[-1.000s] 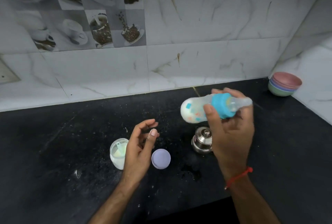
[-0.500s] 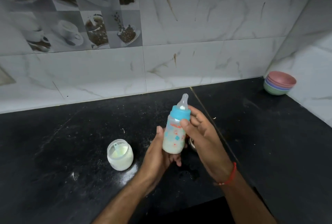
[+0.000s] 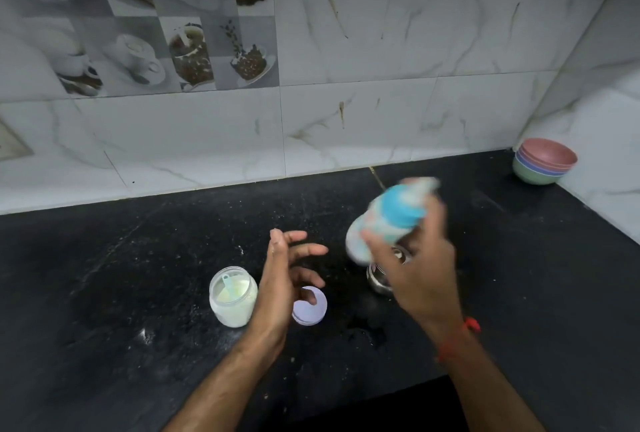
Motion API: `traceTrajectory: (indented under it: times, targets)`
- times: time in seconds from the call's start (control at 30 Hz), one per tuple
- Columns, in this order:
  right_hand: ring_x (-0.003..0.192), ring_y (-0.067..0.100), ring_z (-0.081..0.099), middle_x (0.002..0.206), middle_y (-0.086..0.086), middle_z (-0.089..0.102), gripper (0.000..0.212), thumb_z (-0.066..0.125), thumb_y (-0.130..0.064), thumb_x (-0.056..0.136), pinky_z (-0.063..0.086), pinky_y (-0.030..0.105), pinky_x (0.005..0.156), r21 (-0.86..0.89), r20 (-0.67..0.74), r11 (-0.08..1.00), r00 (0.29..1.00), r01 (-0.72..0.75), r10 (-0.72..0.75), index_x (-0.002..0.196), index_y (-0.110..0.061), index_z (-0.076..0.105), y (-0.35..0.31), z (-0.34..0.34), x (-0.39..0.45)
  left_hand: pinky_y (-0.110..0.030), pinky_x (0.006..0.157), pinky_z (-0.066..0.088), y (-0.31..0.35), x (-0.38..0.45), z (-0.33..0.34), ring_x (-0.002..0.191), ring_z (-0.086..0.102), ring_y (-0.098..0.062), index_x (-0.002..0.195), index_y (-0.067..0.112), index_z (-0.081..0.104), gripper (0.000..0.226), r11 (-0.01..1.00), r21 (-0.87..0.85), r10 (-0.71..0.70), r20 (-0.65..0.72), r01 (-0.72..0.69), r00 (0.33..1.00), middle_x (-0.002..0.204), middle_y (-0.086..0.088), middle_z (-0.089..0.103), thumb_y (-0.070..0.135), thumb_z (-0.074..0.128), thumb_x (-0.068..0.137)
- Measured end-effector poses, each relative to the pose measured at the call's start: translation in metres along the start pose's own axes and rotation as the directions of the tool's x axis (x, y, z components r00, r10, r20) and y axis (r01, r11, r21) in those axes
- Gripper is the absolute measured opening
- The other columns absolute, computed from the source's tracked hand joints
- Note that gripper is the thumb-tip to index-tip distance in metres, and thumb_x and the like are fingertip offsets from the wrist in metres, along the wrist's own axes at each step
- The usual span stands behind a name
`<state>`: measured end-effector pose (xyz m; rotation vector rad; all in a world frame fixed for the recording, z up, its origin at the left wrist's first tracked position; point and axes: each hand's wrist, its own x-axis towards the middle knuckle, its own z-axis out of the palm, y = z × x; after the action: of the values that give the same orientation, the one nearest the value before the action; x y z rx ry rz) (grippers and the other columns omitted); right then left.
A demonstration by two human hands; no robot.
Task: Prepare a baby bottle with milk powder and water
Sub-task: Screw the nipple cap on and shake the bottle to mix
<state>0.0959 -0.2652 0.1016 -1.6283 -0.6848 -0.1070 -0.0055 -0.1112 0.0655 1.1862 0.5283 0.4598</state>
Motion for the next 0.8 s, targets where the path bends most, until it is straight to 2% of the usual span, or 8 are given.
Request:
traceTrajectory:
  times: [0.07, 0.2, 0.27, 0.37, 0.53, 0.63, 0.7, 0.8]
  targets:
    - [0.112, 0.007, 0.069, 0.124, -0.014, 0.068, 0.079, 0.085, -0.033, 0.081, 0.059, 0.043, 0.097, -0.139, 0.178, 0.983, 0.973, -0.124, 0.148, 0.146, -0.038, 0.041, 0.011, 0.0, -0.005, -0.036, 0.055, 0.047, 0.001, 0.0, -0.004, 0.066, 0.061, -0.021, 0.12, 0.022, 0.059, 0.065, 0.998, 0.048, 0.047, -0.035, -0.045, 0.998, 0.113, -0.005, 0.077, 0.074, 0.033, 0.09]
    - [0.118, 0.015, 0.069, 0.127, -0.014, 0.067, 0.076, 0.081, -0.021, 0.081, 0.059, 0.038, 0.097, 0.256, -0.134, 0.966, 0.991, 0.024, 0.01, 0.145, -0.025, 0.04, -0.011, 0.001, 0.0, -0.034, 0.055, 0.049, 0.003, 0.001, -0.009, 0.069, 0.063, -0.02, 0.119, 0.023, 0.059, 0.056, 0.988, 0.108, 0.114, -0.056, -0.108, 0.992, 0.115, -0.002, 0.075, 0.068, 0.033, 0.099]
    - [0.119, 0.017, 0.067, 0.129, -0.01, 0.065, 0.075, 0.084, -0.016, 0.084, 0.056, 0.041, 0.101, 0.091, -0.197, 0.992, 0.978, 0.085, -0.066, 0.143, -0.029, 0.039, -0.001, 0.004, 0.0, -0.031, 0.055, 0.05, 0.002, 0.001, -0.008, 0.069, 0.063, -0.018, 0.12, 0.023, 0.06, 0.054, 0.987, 0.123, 0.11, -0.063, -0.101, 0.992, 0.116, -0.002, 0.074, 0.065, 0.033, 0.098]
    - [0.105, 0.009, 0.071, 0.115, -0.016, 0.07, 0.07, 0.084, -0.019, 0.08, 0.059, 0.046, 0.095, -0.171, 0.092, 0.978, 0.986, -0.121, 0.138, 0.138, -0.035, 0.049, 0.021, 0.007, -0.005, -0.03, 0.057, 0.05, -0.001, -0.001, -0.005, 0.069, 0.064, -0.016, 0.119, 0.024, 0.061, 0.051, 0.985, 0.131, 0.121, -0.045, -0.114, 0.992, 0.116, 0.0, 0.074, 0.064, 0.035, 0.101]
    - [0.115, 0.015, 0.069, 0.13, 0.001, 0.062, 0.067, 0.076, 0.003, 0.086, 0.06, 0.033, 0.093, 0.269, -0.209, 0.962, 0.978, 0.043, 0.014, 0.137, -0.026, 0.044, -0.004, -0.003, 0.0, -0.027, 0.057, 0.052, -0.003, 0.0, -0.006, 0.069, 0.065, -0.013, 0.116, 0.026, 0.061, 0.047, 0.982, 0.139, 0.135, -0.056, -0.126, 0.989, 0.115, 0.001, 0.074, 0.062, 0.035, 0.1]
    - [0.112, 0.016, 0.07, 0.126, -0.012, 0.065, 0.072, 0.083, -0.015, 0.084, 0.06, 0.035, 0.094, -0.073, -0.067, 0.997, 0.998, 0.008, -0.013, 0.137, -0.045, 0.043, 0.013, 0.003, -0.006, -0.028, 0.058, 0.051, -0.004, 0.002, -0.005, 0.069, 0.065, -0.014, 0.115, 0.027, 0.062, 0.046, 0.982, 0.145, 0.132, -0.053, -0.123, 0.99, 0.116, 0.001, 0.074, 0.061, 0.035, 0.098]
    - [0.11, 0.009, 0.071, 0.123, -0.015, 0.069, 0.07, 0.085, -0.021, 0.082, 0.061, 0.038, 0.093, -0.137, 0.079, 0.987, 0.993, -0.081, 0.093, 0.141, -0.035, 0.049, 0.025, 0.005, -0.015, -0.029, 0.059, 0.051, -0.004, 0.001, -0.003, 0.07, 0.065, -0.014, 0.116, 0.028, 0.062, 0.044, 0.976, 0.163, 0.152, -0.043, -0.143, 0.987, 0.115, 0.003, 0.074, 0.059, 0.035, 0.1]
    - [0.114, 0.014, 0.069, 0.126, -0.02, 0.063, 0.068, 0.083, -0.02, 0.084, 0.059, 0.029, 0.094, -0.06, -0.064, 0.998, 0.997, 0.029, -0.033, 0.141, -0.025, 0.046, 0.017, 0.005, -0.013, -0.027, 0.058, 0.051, -0.002, 0.003, -0.003, 0.071, 0.065, -0.014, 0.115, 0.028, 0.062, 0.04, 0.969, 0.183, 0.177, -0.049, -0.166, 0.983, 0.115, 0.005, 0.074, 0.055, 0.035, 0.104]
